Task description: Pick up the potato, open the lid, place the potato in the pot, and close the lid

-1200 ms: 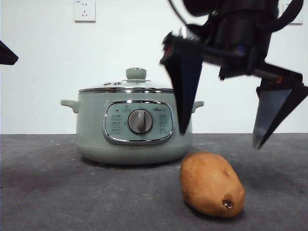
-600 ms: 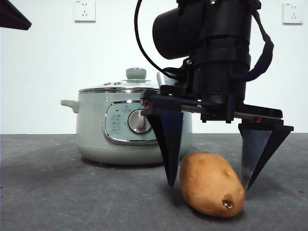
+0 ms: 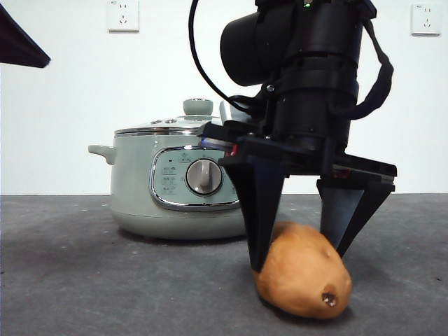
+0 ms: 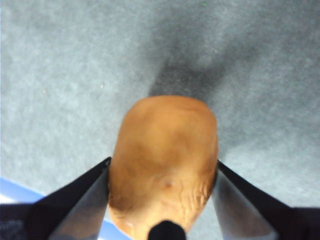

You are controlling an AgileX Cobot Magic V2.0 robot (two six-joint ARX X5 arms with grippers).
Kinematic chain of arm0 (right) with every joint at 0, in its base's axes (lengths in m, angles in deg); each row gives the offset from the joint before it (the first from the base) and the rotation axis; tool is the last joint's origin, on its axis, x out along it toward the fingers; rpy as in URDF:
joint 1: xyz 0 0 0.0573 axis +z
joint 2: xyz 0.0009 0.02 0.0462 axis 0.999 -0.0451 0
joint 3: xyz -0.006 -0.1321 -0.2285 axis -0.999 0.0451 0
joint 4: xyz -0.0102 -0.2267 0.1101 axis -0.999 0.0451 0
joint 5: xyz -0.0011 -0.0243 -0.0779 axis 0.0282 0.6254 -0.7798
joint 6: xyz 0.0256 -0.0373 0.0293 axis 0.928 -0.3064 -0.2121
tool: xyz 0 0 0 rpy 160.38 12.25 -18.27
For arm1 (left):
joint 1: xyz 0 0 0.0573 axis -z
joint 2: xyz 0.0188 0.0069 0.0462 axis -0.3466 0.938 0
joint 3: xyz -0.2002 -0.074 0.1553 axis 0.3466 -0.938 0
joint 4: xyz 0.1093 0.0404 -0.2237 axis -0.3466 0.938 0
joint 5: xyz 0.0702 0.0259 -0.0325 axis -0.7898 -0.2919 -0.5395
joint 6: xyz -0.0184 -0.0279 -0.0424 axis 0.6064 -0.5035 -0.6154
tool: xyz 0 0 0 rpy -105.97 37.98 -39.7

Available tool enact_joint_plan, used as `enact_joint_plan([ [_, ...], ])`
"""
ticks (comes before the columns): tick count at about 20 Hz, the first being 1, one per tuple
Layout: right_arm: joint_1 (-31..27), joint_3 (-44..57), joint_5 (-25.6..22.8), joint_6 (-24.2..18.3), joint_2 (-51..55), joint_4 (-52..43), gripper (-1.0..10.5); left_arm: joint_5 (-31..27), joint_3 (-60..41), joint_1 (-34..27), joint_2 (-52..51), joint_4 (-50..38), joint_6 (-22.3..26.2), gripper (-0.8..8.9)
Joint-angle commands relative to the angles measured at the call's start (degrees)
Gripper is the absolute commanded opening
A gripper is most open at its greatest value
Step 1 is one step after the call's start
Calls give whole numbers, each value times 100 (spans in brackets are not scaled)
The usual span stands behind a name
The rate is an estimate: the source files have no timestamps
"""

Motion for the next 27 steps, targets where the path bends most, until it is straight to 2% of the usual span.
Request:
enact_joint_plan([
  [1,7,-39,-26,-146,249,136,-15,15,44,186,157,-31,195,-5],
  [3,7,-81,-31,-173,494,352,-15,-72,138,363,372,-85,210,-5],
  [6,7,-87,-33,-271,966,662,-15,-592,525,627,758,-81,247,-5],
  [10,4,-87,-37,-448,1698,905,-11,-763,1338,863,1427,4,249,-4],
  [14,4,-87,-37,-568,2487,1117,-12,-1674,2546,1045,2295,442,258,18],
  [15,4,-87,-37,-590,2647,1158,-12,-1956,2850,1073,2496,562,297,83],
  [18,4,-87,-57,-586,3097,1283,-11,-2618,3998,1259,3222,1141,457,488],
  [23,4,-87,-120,-577,3482,1368,-12,-3246,5807,1552,4369,2011,702,542],
  [27,7,-87,-142,-553,3499,1478,-11,-3720,6929,1794,5200,2391,741,542],
])
